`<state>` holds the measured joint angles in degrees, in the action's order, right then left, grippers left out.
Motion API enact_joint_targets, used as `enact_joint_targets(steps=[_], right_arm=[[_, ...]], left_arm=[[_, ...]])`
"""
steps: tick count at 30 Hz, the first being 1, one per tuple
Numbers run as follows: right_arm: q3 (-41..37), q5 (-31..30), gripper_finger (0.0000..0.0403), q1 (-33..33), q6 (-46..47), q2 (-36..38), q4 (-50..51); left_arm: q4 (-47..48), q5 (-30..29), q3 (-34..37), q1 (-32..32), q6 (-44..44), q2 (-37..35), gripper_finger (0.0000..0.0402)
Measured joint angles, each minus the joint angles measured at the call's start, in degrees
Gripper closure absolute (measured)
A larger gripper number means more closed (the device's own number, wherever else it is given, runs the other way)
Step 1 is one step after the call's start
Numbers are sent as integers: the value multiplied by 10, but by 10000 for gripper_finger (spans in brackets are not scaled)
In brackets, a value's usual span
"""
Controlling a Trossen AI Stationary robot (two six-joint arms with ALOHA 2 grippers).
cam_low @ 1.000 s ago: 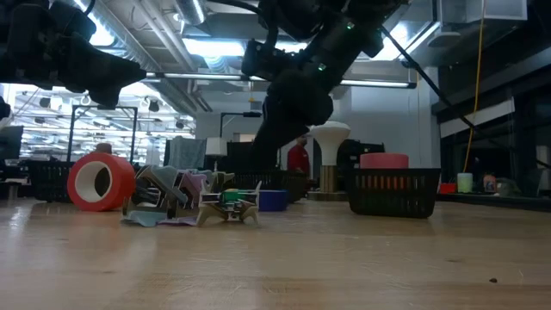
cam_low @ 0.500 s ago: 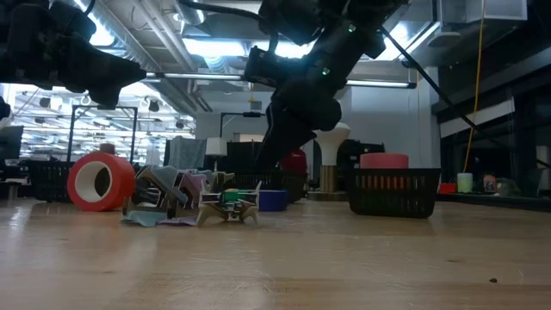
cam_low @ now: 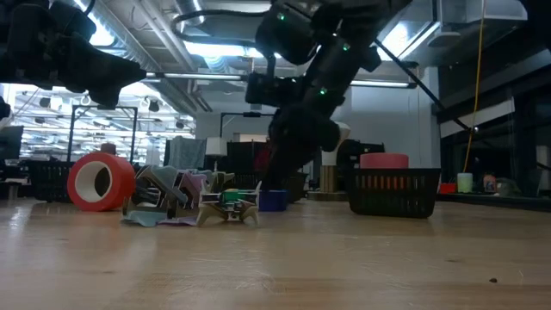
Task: Pick and place Stapler, Stapler remover, tape
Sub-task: Put the blue tape into the right black bin
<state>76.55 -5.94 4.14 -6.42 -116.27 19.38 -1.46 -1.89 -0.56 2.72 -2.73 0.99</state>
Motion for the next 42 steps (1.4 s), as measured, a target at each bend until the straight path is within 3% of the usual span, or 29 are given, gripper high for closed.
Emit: enact_joint_targets(steps=[11, 22, 30, 34, 42], right_arm=[[1, -1, 234, -2, 23, -28, -1], [1, 6, 356, 3, 40, -31, -2], [11, 49, 356, 6, 149, -29, 10], [39, 76, 356, 7, 157, -8, 38], [105, 77, 356, 17, 140, 46, 160]], left_arm=[[1, 0, 0, 0, 0, 0, 313], [0, 0, 0, 0, 0, 0, 313], [0, 0, 0, 0, 0, 0, 313], [0, 0, 0, 0, 0, 0, 313], [0, 0, 0, 0, 0, 0, 313]])
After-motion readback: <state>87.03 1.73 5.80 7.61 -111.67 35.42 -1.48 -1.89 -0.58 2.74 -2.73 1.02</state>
